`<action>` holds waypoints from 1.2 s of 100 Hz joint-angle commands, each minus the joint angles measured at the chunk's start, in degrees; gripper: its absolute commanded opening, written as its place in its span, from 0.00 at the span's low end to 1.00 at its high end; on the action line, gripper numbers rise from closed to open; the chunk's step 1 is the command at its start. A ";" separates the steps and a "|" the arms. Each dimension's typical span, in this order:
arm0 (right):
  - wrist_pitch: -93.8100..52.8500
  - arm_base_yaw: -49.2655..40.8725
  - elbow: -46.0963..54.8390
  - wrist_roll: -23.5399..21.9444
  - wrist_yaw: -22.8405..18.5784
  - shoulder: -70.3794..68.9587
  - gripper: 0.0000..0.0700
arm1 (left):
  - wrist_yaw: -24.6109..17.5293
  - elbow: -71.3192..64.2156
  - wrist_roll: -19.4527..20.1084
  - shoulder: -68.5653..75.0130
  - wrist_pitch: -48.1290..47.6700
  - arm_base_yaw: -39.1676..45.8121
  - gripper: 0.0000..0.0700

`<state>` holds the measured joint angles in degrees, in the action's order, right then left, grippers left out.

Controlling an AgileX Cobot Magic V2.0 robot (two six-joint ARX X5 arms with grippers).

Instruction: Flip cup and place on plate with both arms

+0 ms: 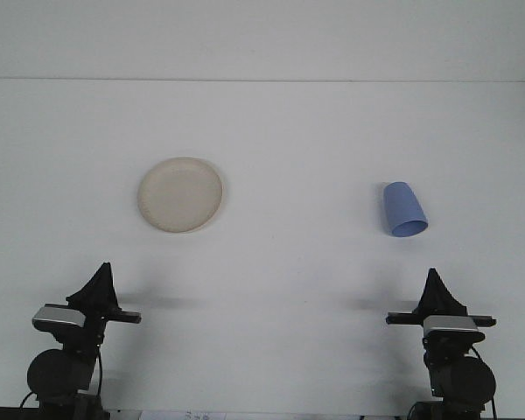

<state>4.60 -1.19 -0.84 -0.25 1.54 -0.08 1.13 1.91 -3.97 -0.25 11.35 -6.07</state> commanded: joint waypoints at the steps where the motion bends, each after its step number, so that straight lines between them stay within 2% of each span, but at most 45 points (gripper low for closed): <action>1: 0.70 -0.04 0.13 -0.37 0.00 0.02 0.00 | -0.26 -1.11 -0.15 0.07 0.70 0.04 0.02; 21: 1.84 -0.04 -1.22 -0.42 -0.04 0.00 0.00 | -0.26 -1.11 -0.15 0.07 0.70 0.04 0.02; 38: -7.50 -0.04 -10.14 -1.05 0.02 -3.78 0.00 | -0.26 -1.11 -0.15 0.07 0.70 0.04 0.02; 73: -31.30 -0.07 -36.74 -2.10 -0.20 -29.75 0.00 | -0.26 -1.11 -0.15 0.07 0.70 0.04 0.02; 93: -27.61 -0.04 -41.90 -3.04 -0.24 -38.64 0.02 | -0.26 -1.11 -0.15 0.07 0.70 0.04 0.02; 98: -27.08 -0.04 -41.90 -3.06 -0.24 -40.02 0.12 | -0.26 -1.11 -0.15 0.07 0.70 0.04 0.02; 108: -27.08 -0.04 -41.88 -4.94 -0.24 -43.08 0.58 | -0.26 -1.11 -0.15 0.07 0.70 0.04 0.02; 111: -27.17 -0.04 -41.83 -5.86 -0.26 -43.95 0.69 | -0.26 -1.11 -0.15 0.07 0.72 0.04 0.02; 114: -27.15 -0.09 -41.77 -6.36 -0.26 -44.85 0.73 | -0.26 -1.11 -0.15 0.07 0.72 0.04 0.02; 120: -26.84 -0.15 -41.44 -6.38 -0.22 -46.60 0.73 | -0.26 -1.11 -0.15 0.07 0.70 0.04 0.02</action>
<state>-23.03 -1.19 -42.09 -4.86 1.48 -45.30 1.13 1.91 -3.97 -0.25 11.35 -6.07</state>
